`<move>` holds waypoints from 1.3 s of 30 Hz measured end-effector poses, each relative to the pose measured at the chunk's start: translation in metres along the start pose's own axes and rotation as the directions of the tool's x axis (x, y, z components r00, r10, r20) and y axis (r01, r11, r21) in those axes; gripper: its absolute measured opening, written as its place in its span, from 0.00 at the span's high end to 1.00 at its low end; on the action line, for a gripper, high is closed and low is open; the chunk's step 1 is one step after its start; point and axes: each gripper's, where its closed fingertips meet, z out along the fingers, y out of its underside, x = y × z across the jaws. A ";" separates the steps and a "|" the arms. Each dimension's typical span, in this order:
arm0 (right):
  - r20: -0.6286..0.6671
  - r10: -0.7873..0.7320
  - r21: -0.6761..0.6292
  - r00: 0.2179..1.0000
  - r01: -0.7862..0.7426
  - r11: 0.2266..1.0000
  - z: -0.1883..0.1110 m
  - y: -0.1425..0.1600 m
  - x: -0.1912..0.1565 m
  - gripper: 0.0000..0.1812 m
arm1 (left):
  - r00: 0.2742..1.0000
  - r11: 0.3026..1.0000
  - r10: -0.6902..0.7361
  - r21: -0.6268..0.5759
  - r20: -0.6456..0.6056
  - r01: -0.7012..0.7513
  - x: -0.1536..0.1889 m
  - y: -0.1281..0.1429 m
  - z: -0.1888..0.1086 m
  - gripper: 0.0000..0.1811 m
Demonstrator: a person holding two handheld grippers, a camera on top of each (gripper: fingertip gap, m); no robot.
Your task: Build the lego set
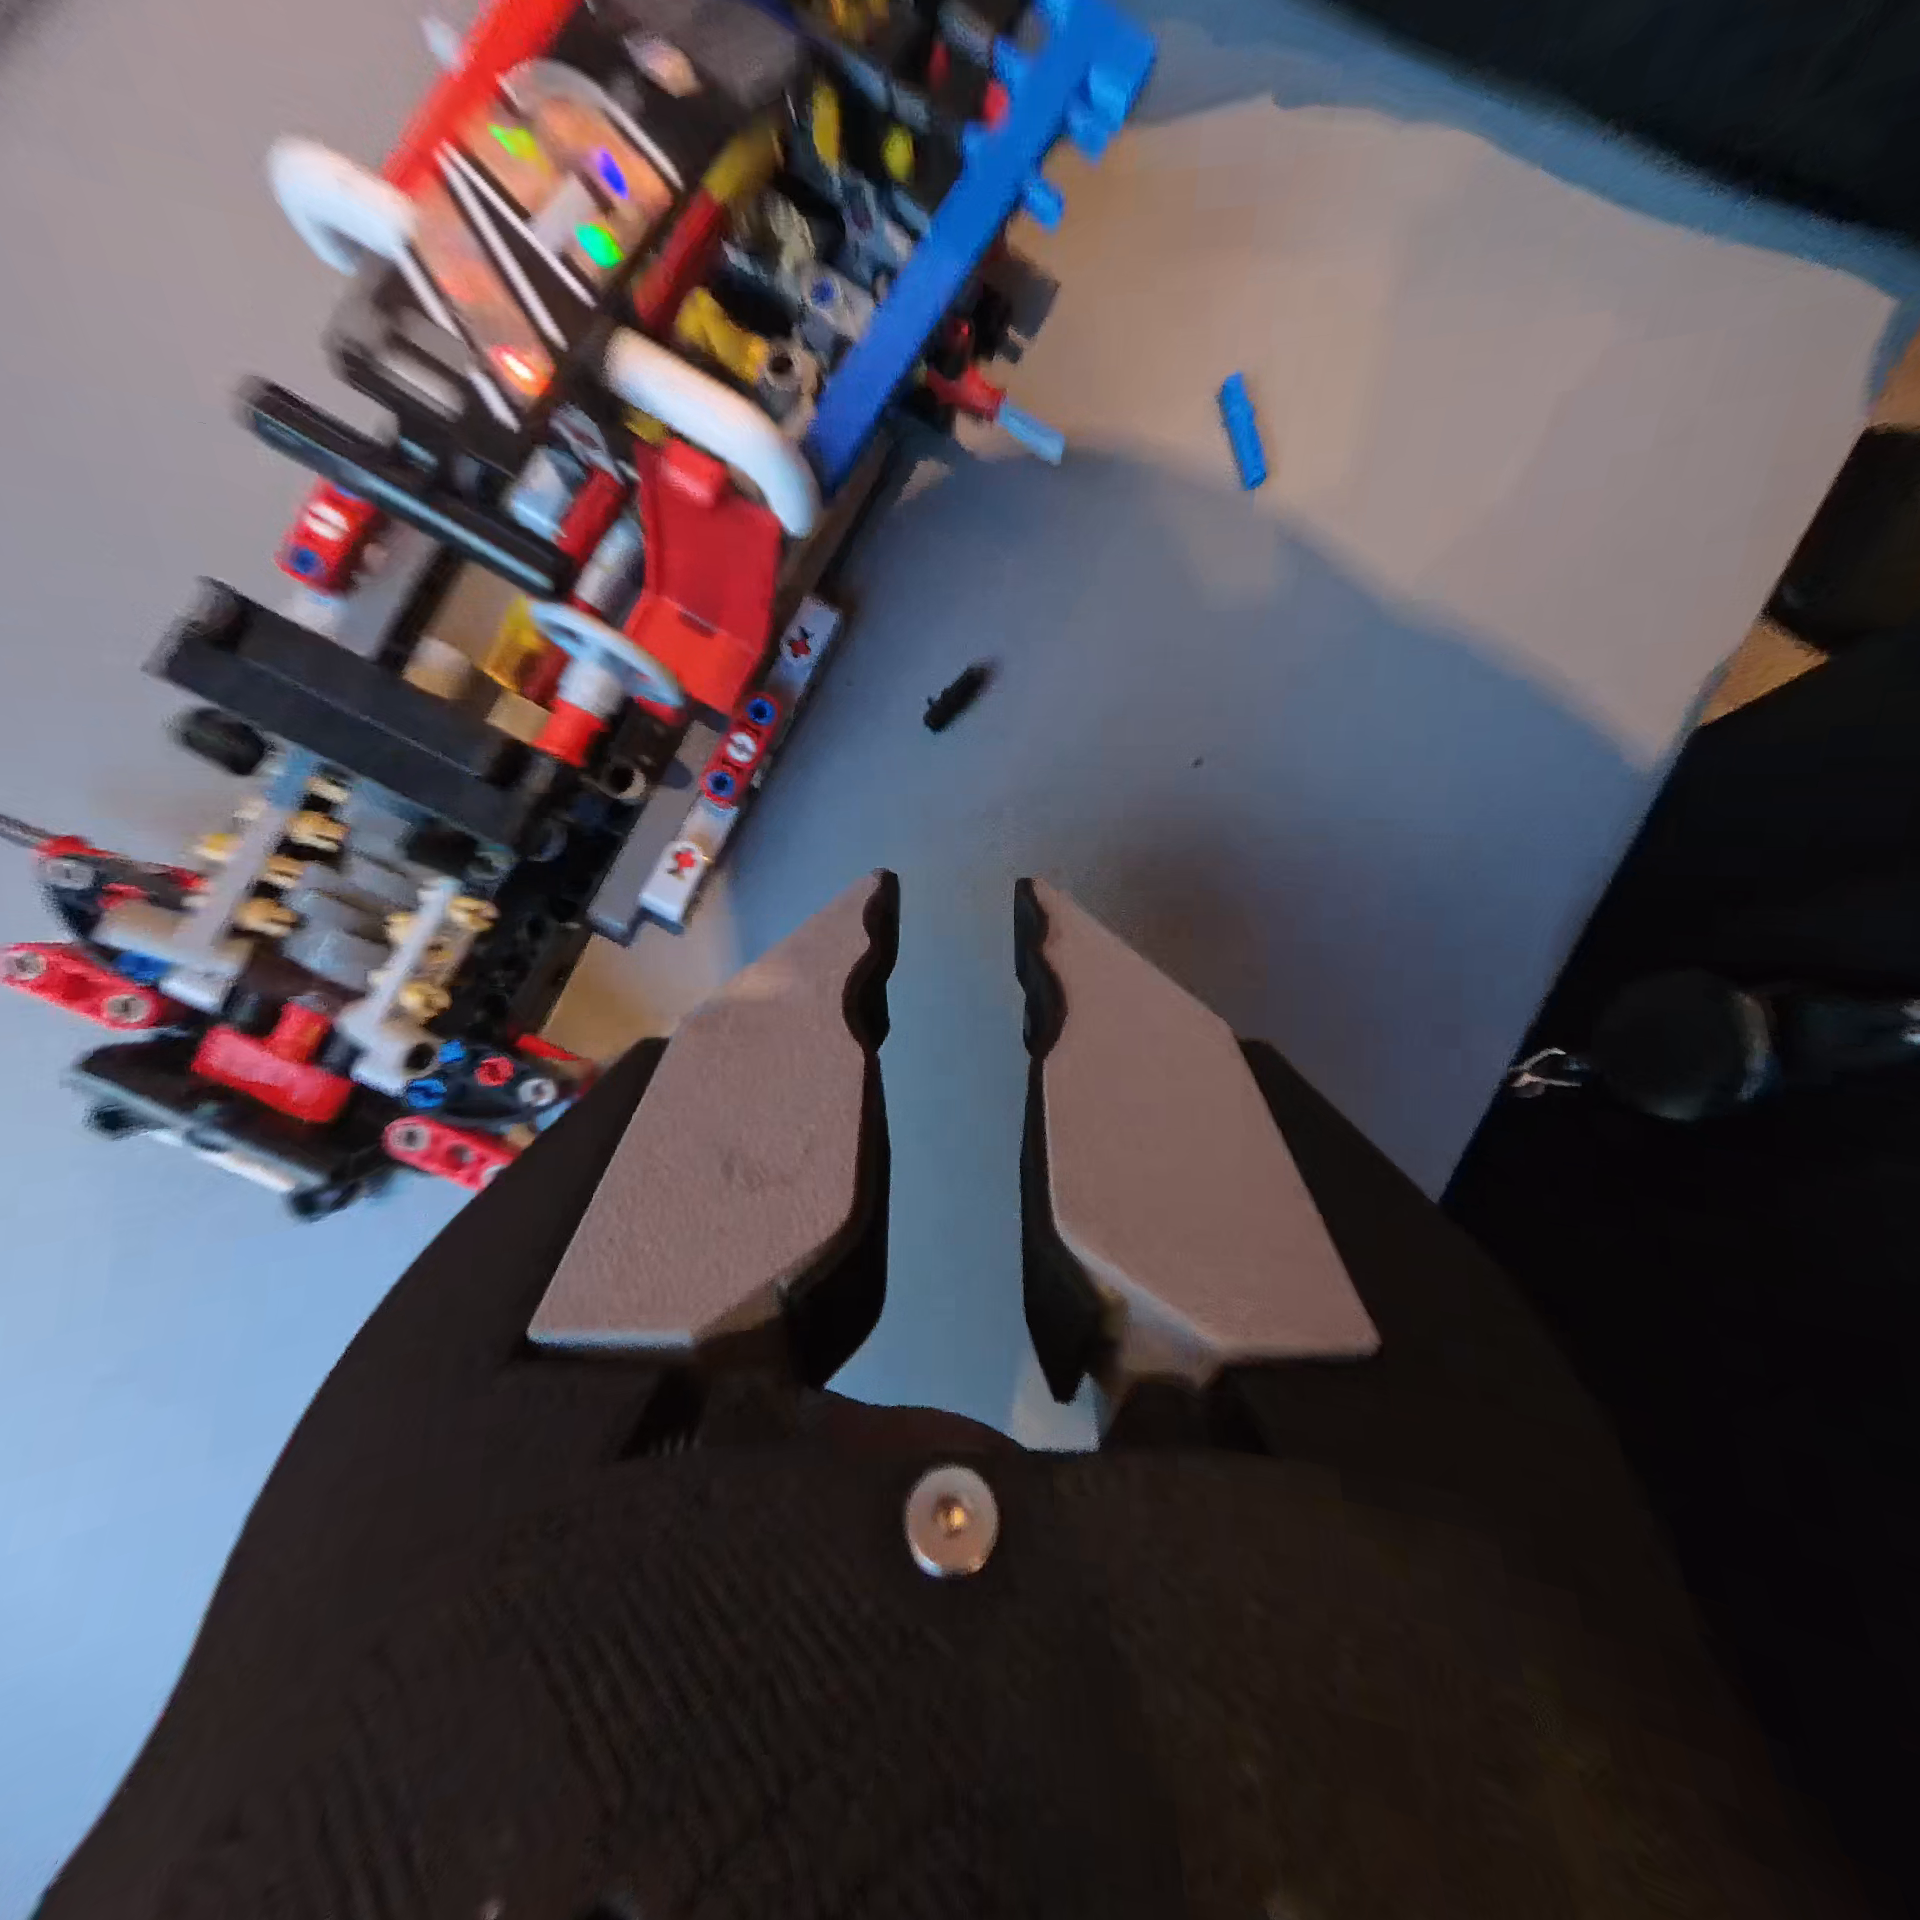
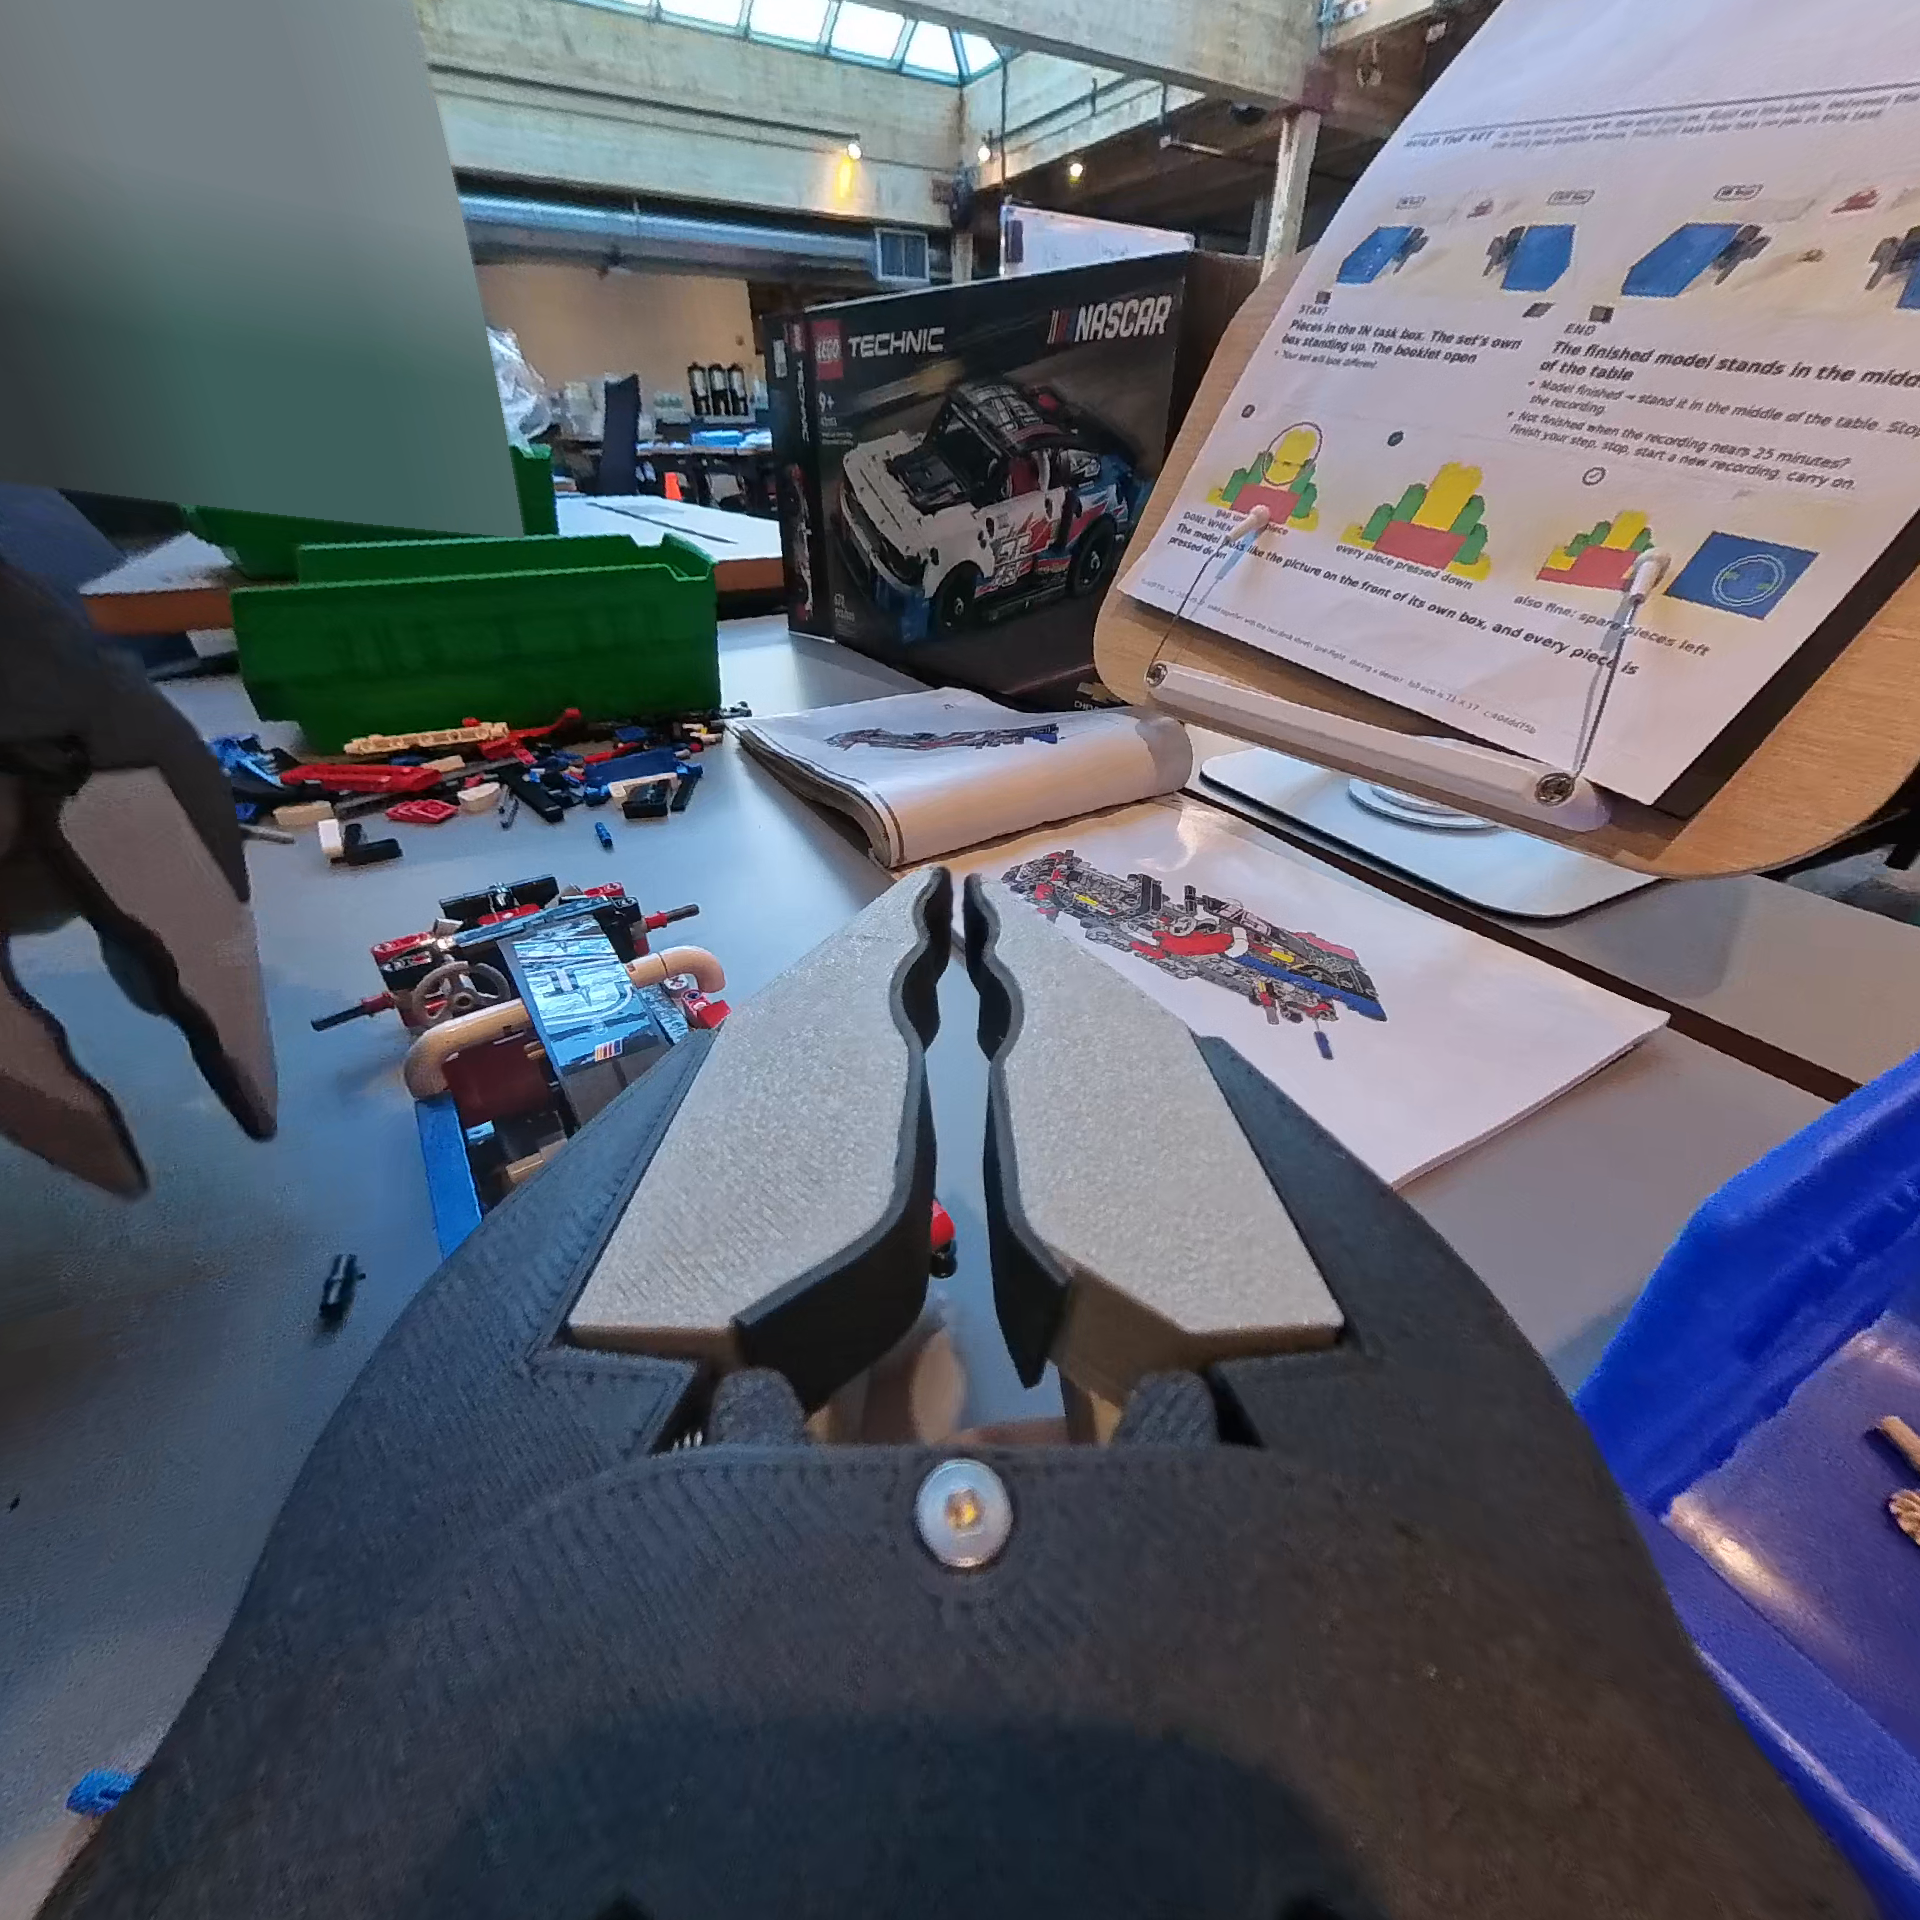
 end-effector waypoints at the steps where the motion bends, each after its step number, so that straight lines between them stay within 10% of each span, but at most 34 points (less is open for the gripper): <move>1: -0.004 0.004 0.005 1.000 -0.004 1.000 -0.001 -0.001 0.001 1.00 | 1.000 0.999 -0.007 0.052 -0.019 0.008 -0.002 -0.009 -0.011 0.89; 9: -0.044 -0.009 0.017 0.999 0.010 1.000 -0.004 -0.003 0.008 1.00 | 0.987 0.826 -0.041 0.562 0.155 -0.054 -0.104 -0.102 -0.101 0.87; 16: -0.054 0.005 -0.002 0.999 -0.006 1.000 -0.005 0.001 0.012 1.00 | 0.946 0.640 -0.242 0.768 0.213 -0.009 -0.188 -0.115 -0.093 0.88; 39: 0.020 0.027 -0.031 0.999 -0.026 0.999 0.000 0.007 -0.004 1.00 | 0.948 0.679 -0.282 0.729 0.147 0.089 -0.198 -0.088 -0.058 0.90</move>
